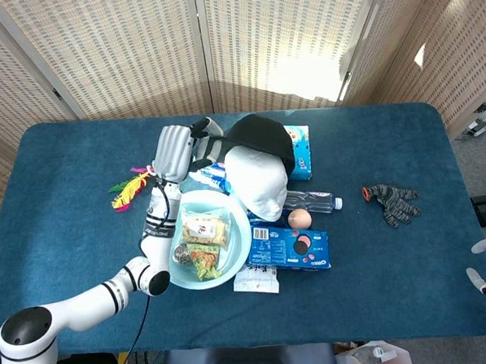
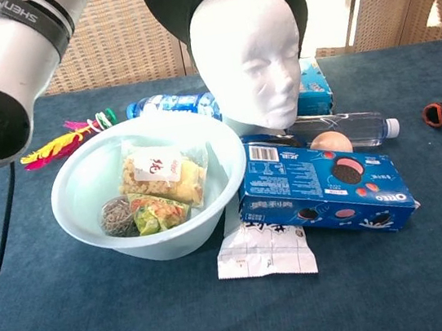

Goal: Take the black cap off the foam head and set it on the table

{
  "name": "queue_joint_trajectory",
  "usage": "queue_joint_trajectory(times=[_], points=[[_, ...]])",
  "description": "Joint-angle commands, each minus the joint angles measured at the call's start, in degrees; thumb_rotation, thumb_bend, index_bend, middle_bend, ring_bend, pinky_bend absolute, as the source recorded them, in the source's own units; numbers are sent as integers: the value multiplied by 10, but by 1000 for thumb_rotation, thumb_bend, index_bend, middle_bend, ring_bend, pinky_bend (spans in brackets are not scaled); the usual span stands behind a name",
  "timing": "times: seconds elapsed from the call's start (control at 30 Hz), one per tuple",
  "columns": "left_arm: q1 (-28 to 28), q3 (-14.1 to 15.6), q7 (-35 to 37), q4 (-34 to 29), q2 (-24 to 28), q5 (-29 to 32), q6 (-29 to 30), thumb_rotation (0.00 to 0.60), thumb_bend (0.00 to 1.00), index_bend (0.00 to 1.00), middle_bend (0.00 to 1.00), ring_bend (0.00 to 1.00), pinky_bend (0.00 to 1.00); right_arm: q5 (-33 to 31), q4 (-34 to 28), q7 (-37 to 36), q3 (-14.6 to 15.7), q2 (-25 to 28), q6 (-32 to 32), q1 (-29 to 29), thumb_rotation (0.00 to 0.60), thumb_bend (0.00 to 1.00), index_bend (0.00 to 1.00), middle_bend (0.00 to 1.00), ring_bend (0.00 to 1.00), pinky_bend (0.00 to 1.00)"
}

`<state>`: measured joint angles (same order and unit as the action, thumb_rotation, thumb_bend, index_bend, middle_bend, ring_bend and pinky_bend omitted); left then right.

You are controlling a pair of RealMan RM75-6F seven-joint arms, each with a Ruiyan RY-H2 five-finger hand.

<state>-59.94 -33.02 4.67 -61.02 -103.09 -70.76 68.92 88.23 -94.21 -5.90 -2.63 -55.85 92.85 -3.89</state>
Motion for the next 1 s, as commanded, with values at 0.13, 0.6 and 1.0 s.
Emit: queue_joint_trajectory(times=[0.13, 0.6, 1.0], points=[[-24, -21, 0, 55, -13, 35, -13, 600, 394, 775, 918, 1000, 1000, -3, 4, -3, 0, -1, 0, -1, 600, 239, 491, 439, 409, 518], [-38, -60, 27, 153, 1, 96, -13, 600, 391, 759, 916, 1000, 1000, -3, 2, -3, 0, 2, 3, -4, 600, 238, 491, 439, 409, 518], [38, -3, 81, 235, 40, 63, 33, 600, 391, 759, 915, 1000, 1000, 5, -1, -1, -1, 3, -3, 3, 600, 238, 491, 439, 409, 518]])
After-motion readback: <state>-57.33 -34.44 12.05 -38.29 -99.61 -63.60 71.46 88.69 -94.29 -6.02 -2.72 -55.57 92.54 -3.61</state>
